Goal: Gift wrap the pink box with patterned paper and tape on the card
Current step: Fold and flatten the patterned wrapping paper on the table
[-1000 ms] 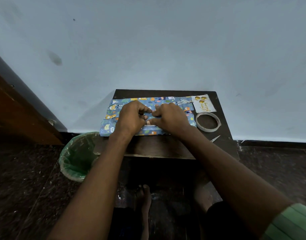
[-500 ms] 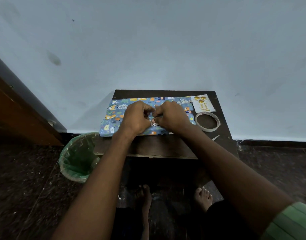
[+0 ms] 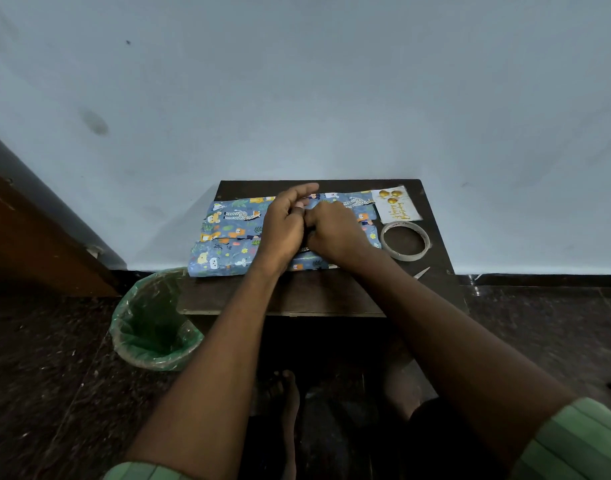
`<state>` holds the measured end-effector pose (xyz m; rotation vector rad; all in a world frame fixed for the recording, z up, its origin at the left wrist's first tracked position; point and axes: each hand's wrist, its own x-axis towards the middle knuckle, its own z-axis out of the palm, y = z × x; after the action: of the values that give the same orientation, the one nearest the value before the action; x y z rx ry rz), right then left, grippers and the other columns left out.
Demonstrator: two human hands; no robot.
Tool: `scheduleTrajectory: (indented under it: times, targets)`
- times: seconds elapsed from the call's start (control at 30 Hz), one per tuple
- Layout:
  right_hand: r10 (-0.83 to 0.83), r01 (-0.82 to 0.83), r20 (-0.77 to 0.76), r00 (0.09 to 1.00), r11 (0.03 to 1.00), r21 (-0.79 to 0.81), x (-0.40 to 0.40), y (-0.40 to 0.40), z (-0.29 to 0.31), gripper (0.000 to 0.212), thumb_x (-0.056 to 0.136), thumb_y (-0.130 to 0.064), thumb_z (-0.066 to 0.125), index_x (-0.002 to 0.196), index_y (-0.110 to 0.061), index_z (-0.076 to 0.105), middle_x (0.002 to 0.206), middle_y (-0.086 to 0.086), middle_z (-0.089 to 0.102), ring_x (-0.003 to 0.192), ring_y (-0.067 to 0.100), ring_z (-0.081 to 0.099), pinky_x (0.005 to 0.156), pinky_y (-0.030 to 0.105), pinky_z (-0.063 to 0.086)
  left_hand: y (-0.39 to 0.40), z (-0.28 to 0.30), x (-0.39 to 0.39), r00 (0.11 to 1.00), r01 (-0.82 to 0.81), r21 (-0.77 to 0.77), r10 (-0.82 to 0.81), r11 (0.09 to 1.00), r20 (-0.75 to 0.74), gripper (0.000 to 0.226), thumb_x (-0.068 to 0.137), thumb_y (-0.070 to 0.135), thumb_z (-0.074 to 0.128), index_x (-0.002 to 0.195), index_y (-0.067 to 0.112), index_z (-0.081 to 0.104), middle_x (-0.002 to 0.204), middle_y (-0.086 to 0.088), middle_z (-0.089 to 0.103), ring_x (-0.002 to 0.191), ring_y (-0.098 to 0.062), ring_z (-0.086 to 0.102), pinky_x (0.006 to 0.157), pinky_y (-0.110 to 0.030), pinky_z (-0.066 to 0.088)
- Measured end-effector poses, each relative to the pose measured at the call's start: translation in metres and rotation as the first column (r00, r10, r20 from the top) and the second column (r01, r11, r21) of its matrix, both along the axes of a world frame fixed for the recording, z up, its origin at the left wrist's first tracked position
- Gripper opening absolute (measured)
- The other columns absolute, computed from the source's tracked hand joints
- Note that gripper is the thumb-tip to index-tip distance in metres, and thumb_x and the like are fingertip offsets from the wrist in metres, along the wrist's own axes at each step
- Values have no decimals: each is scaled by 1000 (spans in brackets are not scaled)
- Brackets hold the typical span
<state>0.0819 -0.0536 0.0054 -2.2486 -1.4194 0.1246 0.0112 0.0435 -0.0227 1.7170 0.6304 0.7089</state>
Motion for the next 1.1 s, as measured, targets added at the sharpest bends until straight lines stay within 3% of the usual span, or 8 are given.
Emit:
scheduleTrajectory:
  times: [0.13, 0.3, 0.47, 0.53, 0.63, 0.73, 0.87, 1.1]
  targets:
    - [-27, 27, -4, 1000, 999, 31, 0, 0, 1, 11, 85, -6, 66, 88, 3, 73, 84, 21, 71, 83, 39, 64, 66, 32, 31, -4, 4, 10, 999, 26, 92, -29, 995, 31, 51, 101, -5, 39, 128, 21, 74, 136, 5, 66, 129, -6, 60, 113, -29, 47]
    - [-41, 40, -71, 997, 999, -5, 7, 0, 0, 10, 77, -1, 66, 82, 1, 74, 82, 18, 72, 80, 37, 64, 64, 32, 34, -1, 0, 18, 999, 23, -202, -17, 979, 29, 35, 108, 9, 46, 123, 28, 71, 138, 1, 67, 132, -12, 61, 116, -38, 49]
    - [35, -18, -320, 947, 998, 56, 34, -21, 19, 22, 73, 3, 77, 88, -11, 83, 72, -2, 73, 63, 2, 65, 66, 22, 51, 7, 1, 14, 994, 50, -224, -70, 973, -84, 25, 110, 18, 54, 133, 19, 65, 120, 1, 71, 105, -12, 66, 87, -24, 55]
    - [-14, 68, -404, 915, 991, 119, 45, -36, 27, 21, 73, 1, 80, 86, -15, 84, 72, -2, 77, 68, 8, 72, 70, 27, 57, 8, -1, 12, 987, 73, -129, -90, 989, -135, 24, 108, 16, 59, 130, 19, 67, 115, -1, 71, 96, -9, 63, 77, -15, 53]
    - [-234, 271, -262, 936, 956, 116, 64, -58, 28, 16, 71, -4, 77, 75, -19, 81, 66, -4, 73, 73, 17, 73, 68, 31, 55, 7, -5, 13, 972, 160, 41, -150, 986, -183, 35, 95, -1, 71, 128, 13, 68, 108, -1, 64, 90, -6, 57, 83, -19, 53]
    - [-407, 400, -59, 912, 911, -99, 80, -78, 21, 5, 74, -9, 73, 78, -10, 75, 81, 6, 74, 85, 25, 69, 67, 30, 48, 4, -6, 10, 954, 238, 174, -196, 956, -227, 43, 87, -7, 77, 124, 14, 71, 106, -5, 60, 84, -6, 50, 80, -12, 46]
    - [-451, 408, -70, 890, 856, -318, 84, -89, 7, 18, 81, -20, 71, 94, -7, 72, 98, 9, 71, 96, 30, 66, 72, 30, 46, -3, -3, 11, 953, 235, 253, -170, 939, -252, 46, 86, -10, 69, 122, 18, 75, 112, -10, 62, 85, -7, 51, 77, -7, 44]
    - [-445, 414, -69, 893, 872, -262, 80, -84, -5, 11, 82, -21, 67, 83, -10, 68, 82, 6, 64, 83, 27, 64, 52, 23, 34, -4, -2, 17, 947, 218, 240, -146, 946, -288, 55, 80, -8, 63, 119, 27, 77, 111, -10, 70, 89, -14, 63, 71, -7, 44]
